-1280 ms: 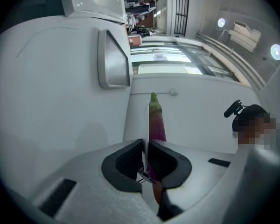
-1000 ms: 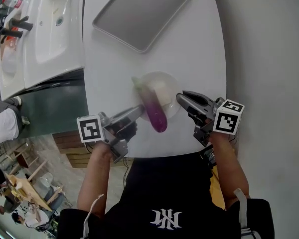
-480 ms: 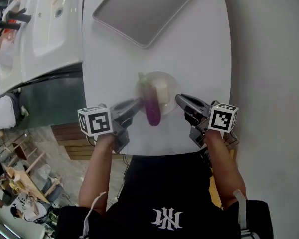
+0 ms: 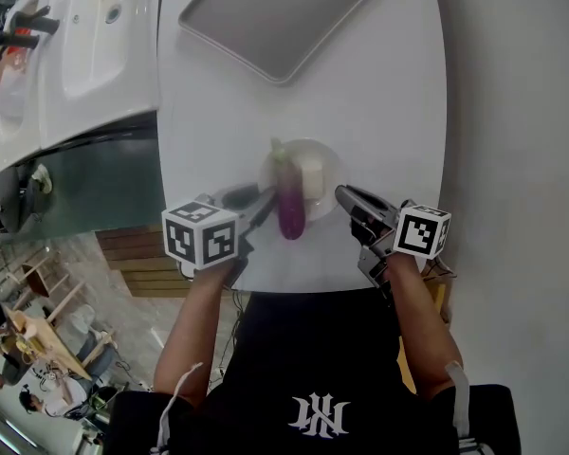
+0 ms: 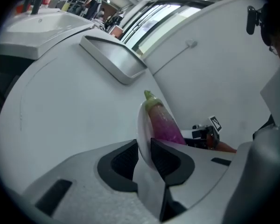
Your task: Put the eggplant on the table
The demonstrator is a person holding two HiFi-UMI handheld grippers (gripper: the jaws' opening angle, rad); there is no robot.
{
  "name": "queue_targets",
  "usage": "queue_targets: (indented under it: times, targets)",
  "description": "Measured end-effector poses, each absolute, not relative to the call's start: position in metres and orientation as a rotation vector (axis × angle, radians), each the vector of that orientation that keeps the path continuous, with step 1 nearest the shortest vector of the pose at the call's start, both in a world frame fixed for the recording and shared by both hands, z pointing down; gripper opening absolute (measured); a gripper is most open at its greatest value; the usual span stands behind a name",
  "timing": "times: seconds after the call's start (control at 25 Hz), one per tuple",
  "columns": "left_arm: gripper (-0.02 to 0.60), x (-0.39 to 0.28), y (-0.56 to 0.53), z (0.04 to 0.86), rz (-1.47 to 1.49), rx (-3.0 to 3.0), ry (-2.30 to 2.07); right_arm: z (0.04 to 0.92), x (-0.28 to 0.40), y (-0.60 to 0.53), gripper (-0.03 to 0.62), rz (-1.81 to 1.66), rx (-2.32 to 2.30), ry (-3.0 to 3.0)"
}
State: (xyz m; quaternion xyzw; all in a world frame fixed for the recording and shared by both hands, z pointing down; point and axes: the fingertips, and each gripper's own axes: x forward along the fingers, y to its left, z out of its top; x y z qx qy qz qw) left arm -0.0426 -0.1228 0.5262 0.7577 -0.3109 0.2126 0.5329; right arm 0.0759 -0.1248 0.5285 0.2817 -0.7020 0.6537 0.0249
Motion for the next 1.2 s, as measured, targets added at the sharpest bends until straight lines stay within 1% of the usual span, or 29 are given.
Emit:
queue_targets:
  times: [0.36,0.92,1.12,1.2]
  targets:
    - [0.095,-0.047,-0.118,0.544,0.730,1.870,-0.792,0.542,0.076,-0.116,0.015,2.048,0.888,-2.112]
    - [0.098,-0.047,-0.109,0.553,1.026,1.936,-0.828,0.553,0.077,-0.106,0.014,1.948,0.923,-2.034]
    - [0.097,-0.049,-0.104,0.562,1.228,1.967,-0.823,0.554,0.077,-0.108,0.014,1.901,0.938,-2.028]
    - [0.097,-0.049,-0.103,0.562,1.264,1.977,-0.823,0.553,0.077,-0.111,0.014,1.859,0.947,-2.032]
